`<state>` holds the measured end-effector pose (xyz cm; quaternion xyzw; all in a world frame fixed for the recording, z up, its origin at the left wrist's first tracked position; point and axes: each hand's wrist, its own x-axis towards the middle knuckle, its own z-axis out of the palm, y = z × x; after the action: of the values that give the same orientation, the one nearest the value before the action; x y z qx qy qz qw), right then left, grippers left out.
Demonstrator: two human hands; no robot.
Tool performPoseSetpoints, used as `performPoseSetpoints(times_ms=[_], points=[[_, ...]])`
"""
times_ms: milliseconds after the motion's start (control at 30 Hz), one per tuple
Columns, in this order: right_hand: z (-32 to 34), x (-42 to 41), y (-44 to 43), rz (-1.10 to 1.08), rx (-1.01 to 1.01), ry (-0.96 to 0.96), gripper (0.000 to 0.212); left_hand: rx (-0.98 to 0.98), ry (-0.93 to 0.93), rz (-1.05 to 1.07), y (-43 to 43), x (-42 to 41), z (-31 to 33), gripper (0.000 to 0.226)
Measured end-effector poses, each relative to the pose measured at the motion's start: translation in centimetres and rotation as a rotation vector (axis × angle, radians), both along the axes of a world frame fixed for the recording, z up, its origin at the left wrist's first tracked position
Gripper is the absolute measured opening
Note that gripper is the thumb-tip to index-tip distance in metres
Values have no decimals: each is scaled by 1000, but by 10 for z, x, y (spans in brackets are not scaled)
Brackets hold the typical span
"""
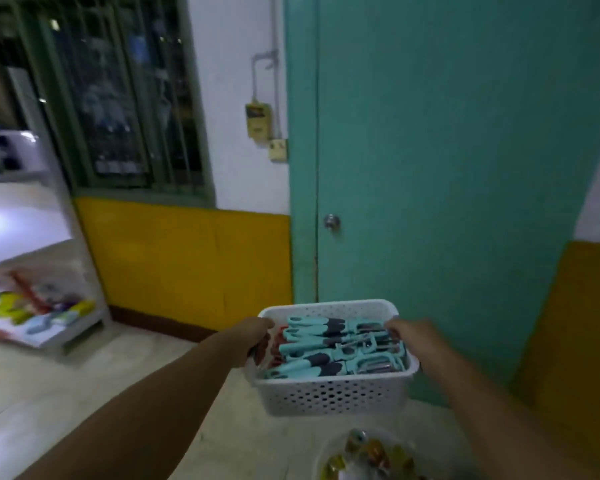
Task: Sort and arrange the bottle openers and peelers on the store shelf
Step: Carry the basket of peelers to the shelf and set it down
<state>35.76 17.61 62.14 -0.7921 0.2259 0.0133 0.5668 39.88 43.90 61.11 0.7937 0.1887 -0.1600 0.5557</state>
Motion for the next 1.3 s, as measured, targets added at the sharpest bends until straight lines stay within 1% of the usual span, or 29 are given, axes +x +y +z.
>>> performPoseSetpoints(times_ms=[133, 267, 367, 467, 533, 667, 833, 933, 1100, 1200, 1300], points=[[4, 59, 106, 114, 0, -23, 18, -20, -45, 142, 106, 25, 6, 39], [8, 109, 194, 191, 0, -55, 24, -21, -62, 294, 188, 33, 17, 27], [5, 139, 253, 223, 40, -38, 28, -34, -44, 371, 241, 44, 17, 25], [-1, 173, 304, 264, 70, -14, 32, -46, -20, 453, 285, 54, 15, 25], [-4, 194, 336, 329, 69, -2, 35, -62, -15, 499, 310, 61, 14, 21], [-10, 243, 405, 474, 82, -4, 35, -73, -29, 619, 360, 73, 20, 21], [-3, 300, 505, 670, 108, -12, 36, -176, -75, 807, 422, 71, 39, 20], [1, 316, 572, 786, 126, -12, 35, -251, -108, 850, 464, 58, 35, 21], [-10, 315, 701, 981, 151, 52, 36, -248, -176, 997, 549, 32, 17, 32], [-24, 316, 780, 1040, 153, 50, 41, -240, -210, 1080, 619, 26, 9, 38], [-24, 315, 853, 1054, 161, 68, 39, -253, -210, 1152, 686, 28, 7, 42]])
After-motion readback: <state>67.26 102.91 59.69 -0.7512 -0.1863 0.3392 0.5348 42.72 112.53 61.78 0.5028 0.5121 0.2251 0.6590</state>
